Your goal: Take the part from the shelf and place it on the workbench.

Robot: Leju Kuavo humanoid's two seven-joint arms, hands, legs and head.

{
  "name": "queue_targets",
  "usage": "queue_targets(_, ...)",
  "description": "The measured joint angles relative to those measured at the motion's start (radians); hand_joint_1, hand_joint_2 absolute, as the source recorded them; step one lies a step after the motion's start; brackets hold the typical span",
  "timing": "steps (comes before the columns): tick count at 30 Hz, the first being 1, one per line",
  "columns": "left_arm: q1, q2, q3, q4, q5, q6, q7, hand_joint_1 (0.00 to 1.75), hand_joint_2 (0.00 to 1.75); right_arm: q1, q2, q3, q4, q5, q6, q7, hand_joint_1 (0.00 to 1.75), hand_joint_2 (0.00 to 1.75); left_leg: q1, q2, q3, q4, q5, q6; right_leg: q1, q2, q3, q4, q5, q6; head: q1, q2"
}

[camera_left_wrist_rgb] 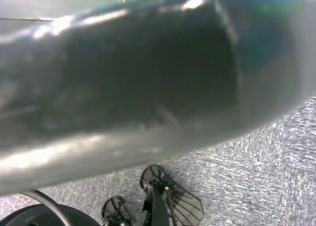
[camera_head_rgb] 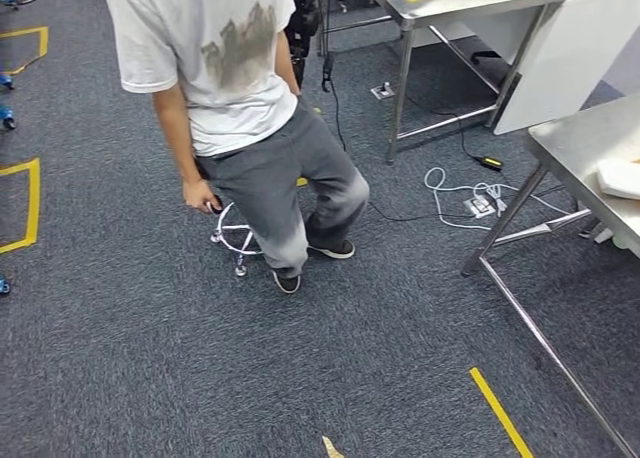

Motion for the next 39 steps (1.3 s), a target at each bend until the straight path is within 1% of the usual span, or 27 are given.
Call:
queue_targets(1,0.0,0.0,0.0,0.002,0.0,0.0,0.0,0.0,0.0,0.001,-0.002,0.002,0.0,0.0,0.001,0.001,0.0,0.0,-0.001,-0.013,0.0,0.0,0.0,0.001,0.0,0.007,-0.031,0.052,-0.01,0.0,0.0,0.0)
queue_targets(2,0.0,0.0,0.001,0.004,0.0,0.0,0.001,0.0,0.0,0.003,-0.003,0.005,0.0,0.0,0.001,0.002,0.0,0.0,-0.001,-0.028,0.001,0.001,0.0,0.002,0.0,0.01,-0.048,0.071,0.0,0.0,0.0,0.0)
queue_targets(3,-0.001,0.0,0.001,0.005,0.0,0.0,0.002,0.0,0.0,0.004,-0.005,0.007,0.0,0.0,0.001,0.002,0.0,0.0,-0.001,-0.043,0.002,0.001,0.0,0.001,0.0,0.013,-0.048,0.05,0.03,0.0,0.0,0.0)
queue_targets(4,-0.001,0.0,0.002,0.007,0.0,0.001,0.006,0.0,0.0,0.004,-0.006,0.008,0.0,0.0,0.001,0.0,0.0,0.0,-0.001,-0.057,0.003,0.002,-0.001,0.0,-0.001,0.02,-0.03,-0.005,0.071,-0.001,0.0,0.0)
queue_targets(6,-0.001,0.0,0.002,0.01,-0.003,0.006,0.021,0.0,0.0,0.004,-0.008,0.011,0.001,0.0,0.001,-0.003,0.0,0.0,-0.001,-0.082,0.001,0.009,-0.004,-0.006,-0.007,0.07,0.019,-0.134,0.133,-0.004,0.0,0.0)
queue_targets(8,-0.001,0.001,0.002,0.013,-0.009,0.015,0.041,0.0,0.0,0.005,-0.01,0.011,0.002,-0.002,0.002,0.0,0.0,0.0,0.001,-0.103,-0.008,0.015,-0.005,-0.018,-0.008,0.108,0.046,-0.191,0.145,-0.01,-0.001,0.0)
queue_targets(10,0.001,0.002,0.003,0.015,-0.015,0.02,0.054,0.0,0.0,0.006,-0.01,0.011,0.002,-0.003,0.006,0.007,0.0,0.0,0.006,-0.124,-0.016,0.015,-0.001,-0.032,-0.005,0.092,0.052,-0.197,0.147,-0.021,-0.001,0.0)
queue_targets(12,0.002,0.005,0.003,0.017,-0.021,0.021,0.055,0.0,0.0,0.009,-0.008,0.011,0.002,-0.002,0.01,0.011,0.0,0.0,0.007,-0.1,-0.027,0.04,-0.019,-0.042,-0.005,0.065,0.058,-0.205,0.151,-0.034,-0.004,0.0)
queue_targets(14,-0.002,0.009,0.003,0.018,-0.027,0.018,0.041,0.0,0.0,0.016,-0.006,0.011,0.003,-0.002,0.01,0.014,0.0,0.0,0.006,-0.044,-0.068,0.135,-0.075,-0.05,-0.004,0.031,0.063,-0.21,0.15,-0.044,-0.007,0.0)
queue_targets(16,-0.003,0.014,0.002,0.02,-0.033,0.013,0.017,0.0,0.0,0.024,-0.006,0.011,0.005,-0.003,0.009,0.02,0.0,0.0,0.01,-0.019,-0.12,0.251,-0.125,-0.057,0.0,-0.005,0.065,-0.21,0.146,-0.049,-0.008,0.0)
queue_targets(17,-0.002,0.017,0.001,0.021,-0.036,0.013,0.008,0.0,0.0,0.027,-0.006,0.011,0.006,-0.004,0.009,0.024,0.0,0.0,0.012,-0.014,-0.13,0.275,-0.128,-0.059,0.001,-0.021,0.066,-0.21,0.145,-0.049,-0.008,0.0)
queue_targets(18,-0.002,0.021,0.001,0.023,-0.039,0.015,0.003,0.0,0.0,0.027,-0.006,0.01,0.006,-0.005,0.009,0.028,0.0,0.0,0.014,-0.01,-0.122,0.264,-0.112,-0.06,0.001,-0.035,0.067,-0.21,0.143,-0.049,-0.008,0.0)
queue_targets(19,-0.001,0.025,0.0,0.024,-0.04,0.018,0.002,0.0,0.0,0.026,-0.006,0.01,0.006,-0.007,0.009,0.028,0.0,0.0,0.014,-0.003,-0.096,0.216,-0.082,-0.06,0.001,-0.047,0.07,-0.21,0.141,-0.048,-0.008,0.0)
queue_targets(21,-0.002,0.031,0.0,0.025,-0.041,0.023,0.002,0.0,0.0,0.023,-0.006,0.01,0.006,-0.01,0.008,0.024,0.0,0.0,0.01,0.041,-0.028,0.085,-0.03,-0.053,0.004,-0.068,0.075,-0.209,0.136,-0.041,-0.009,0.0)
queue_targets(23,-0.004,0.035,0.0,0.026,-0.042,0.025,0.002,0.0,0.0,0.019,-0.006,0.01,0.006,-0.012,0.007,0.021,0.0,0.0,0.001,0.074,0.004,0.016,-0.016,-0.042,0.008,-0.086,0.08,-0.208,0.131,-0.031,-0.008,0.0)
queue_targets(25,-0.003,0.037,-0.001,0.026,-0.042,0.025,0.002,0.0,0.0,0.015,-0.005,0.01,0.006,-0.011,0.003,0.015,0.0,0.0,-0.004,0.06,0.003,0.01,-0.016,-0.031,0.008,-0.103,0.086,-0.211,0.128,-0.019,-0.007,0.0)
queue_targets(26,-0.001,0.038,-0.001,0.026,-0.043,0.025,0.002,0.0,0.0,0.013,-0.004,0.01,0.006,-0.007,-0.001,0.008,0.0,0.0,-0.003,0.05,0.004,0.006,-0.014,-0.026,0.006,-0.098,0.086,-0.209,0.123,-0.013,-0.007,0.0)
queue_targets(28,0.0,0.038,-0.001,0.026,-0.048,0.023,0.003,0.0,0.0,0.011,-0.003,0.01,0.006,0.005,-0.015,-0.01,0.0,0.0,0.002,0.03,0.008,-0.002,-0.008,-0.013,0.003,-0.054,0.064,-0.16,0.089,-0.004,-0.002,0.0)
queue_targets(30,-0.001,0.036,-0.003,0.026,-0.06,0.014,0.008,0.0,0.0,0.011,-0.003,0.011,0.006,0.015,-0.023,-0.026,0.0,0.0,0.003,0.009,0.007,-0.003,-0.007,-0.005,0.001,-0.004,-0.001,-0.031,0.027,-0.002,0.003,0.0)
queue_targets(31,0.0,0.035,-0.004,0.027,-0.066,0.008,0.013,0.0,0.0,0.013,-0.003,0.011,0.006,0.017,-0.025,-0.033,0.0,0.0,0.003,-0.004,0.007,-0.002,-0.007,-0.003,0.002,0.005,-0.036,0.034,0.005,-0.002,0.004,0.0)
queue_targets(32,0.0,0.033,-0.004,0.027,-0.07,0.004,0.017,0.0,0.0,0.014,-0.003,0.011,0.006,0.017,-0.026,-0.041,0.0,0.0,0.003,-0.018,0.008,-0.002,-0.007,-0.002,0.002,0.009,-0.06,0.073,0.0,-0.001,0.004,0.0)
queue_targets(33,0.001,0.032,-0.005,0.027,-0.072,0.001,0.02,0.0,0.0,0.015,-0.003,0.011,0.006,0.016,-0.027,-0.047,0.0,0.0,0.002,-0.032,0.009,-0.002,-0.007,-0.002,0.002,0.011,-0.065,0.072,0.017,-0.002,0.004,0.0)
queue_targets(34,0.002,0.032,-0.005,0.027,-0.073,-0.001,0.022,0.0,0.0,0.015,-0.003,0.011,0.006,0.015,-0.027,-0.05,0.0,0.0,0.003,-0.047,0.01,-0.001,-0.008,-0.003,0.0,0.015,-0.052,0.032,0.052,-0.002,0.003,0.0)
queue_targets(35,0.003,0.031,-0.005,0.027,-0.073,-0.002,0.023,0.0,0.0,0.014,-0.003,0.011,0.006,0.014,-0.024,-0.05,0.0,0.0,0.004,-0.061,0.012,0.001,-0.009,-0.006,-0.002,0.028,-0.025,-0.035,0.093,-0.003,0.004,0.0)
queue_targets(36,0.002,0.031,-0.004,0.027,-0.072,-0.002,0.023,0.0,0.0,0.013,-0.002,0.011,0.007,0.013,-0.019,-0.047,0.0,0.0,0.003,-0.074,0.011,0.004,-0.012,-0.01,-0.005,0.053,0.003,-0.101,0.123,-0.003,0.004,0.0)
queue_targets(37,0.002,0.031,-0.005,0.027,-0.072,-0.003,0.023,0.0,0.0,0.013,-0.002,0.011,0.008,0.012,-0.013,-0.041,0.0,0.0,0.003,-0.087,0.009,0.008,-0.014,-0.015,-0.008,0.077,0.028,-0.153,0.141,-0.005,0.003,0.0)
queue_targets(39,0.003,0.031,-0.004,0.027,-0.072,-0.003,0.023,0.0,0.0,0.013,-0.002,0.011,0.011,0.011,0.003,-0.027,0.0,0.0,0.005,-0.109,0.002,0.013,-0.014,-0.027,-0.008,0.101,0.049,-0.189,0.14,-0.012,0.003,0.0)
